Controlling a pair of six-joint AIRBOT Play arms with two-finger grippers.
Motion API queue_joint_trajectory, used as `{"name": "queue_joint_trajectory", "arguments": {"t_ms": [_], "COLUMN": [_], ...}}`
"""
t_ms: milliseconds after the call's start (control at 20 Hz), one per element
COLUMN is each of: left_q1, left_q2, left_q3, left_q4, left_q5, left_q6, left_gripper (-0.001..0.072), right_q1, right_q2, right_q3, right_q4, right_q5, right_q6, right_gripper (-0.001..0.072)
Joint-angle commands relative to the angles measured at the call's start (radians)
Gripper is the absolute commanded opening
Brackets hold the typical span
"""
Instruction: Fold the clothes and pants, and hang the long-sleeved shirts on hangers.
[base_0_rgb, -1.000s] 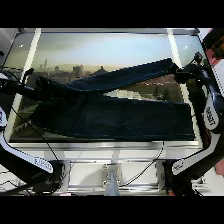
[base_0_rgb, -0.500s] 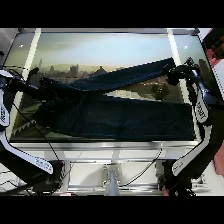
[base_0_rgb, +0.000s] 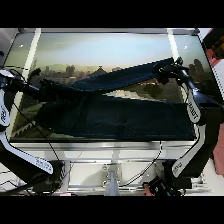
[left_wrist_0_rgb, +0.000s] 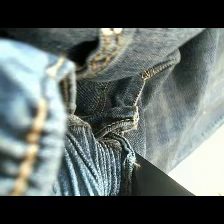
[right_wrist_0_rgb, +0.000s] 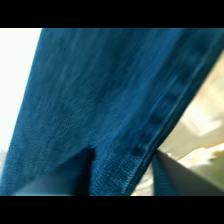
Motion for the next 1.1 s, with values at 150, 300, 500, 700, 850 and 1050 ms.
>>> {"name": "queue_joint_trajectory", "arguments": {"t_ms": [150, 300, 500, 700, 850, 1050], "left_q1": [0.001, 0.001, 0.001, 0.001, 0.001, 0.001], "left_q2": [0.001, 0.001, 0.008, 0.061, 0.101, 0.099], "left_q3": [0.001, 0.001, 0.001, 0.001, 0.001, 0.001], "left_q4": [0.002, 0.002, 0.002, 0.002, 0.002, 0.002], "left_q5": [-0.029, -0.029, -0.024, 0.053, 0.07, 0.07], "left_q6": [0.001, 0.0, 0.0, 0.0, 0.001, 0.001], "left_gripper": [0.0073, 0.0073, 0.0072, 0.0072, 0.0072, 0.0072], "right_q1": [0.034, 0.034, 0.034, 0.036, 0.045, 0.047], "right_q2": [-0.012, 0.042, 0.186, 0.365, 0.46, 0.439], "right_q3": [0.002, 0.001, 0.001, 0.001, 0.001, -0.013], "right_q4": [-0.012, -0.095, -0.21, -0.238, -0.243, -0.25], "right_q5": [0.07, 0.067, -0.132, -0.488, -0.626, -0.594], "right_q6": [0.085, 0.061, -0.266, -0.496, -0.555, -0.584], "right_gripper": [0.0018, 0.0017, 0.0017, 0.0017, 0.0017, 0.0017]}}
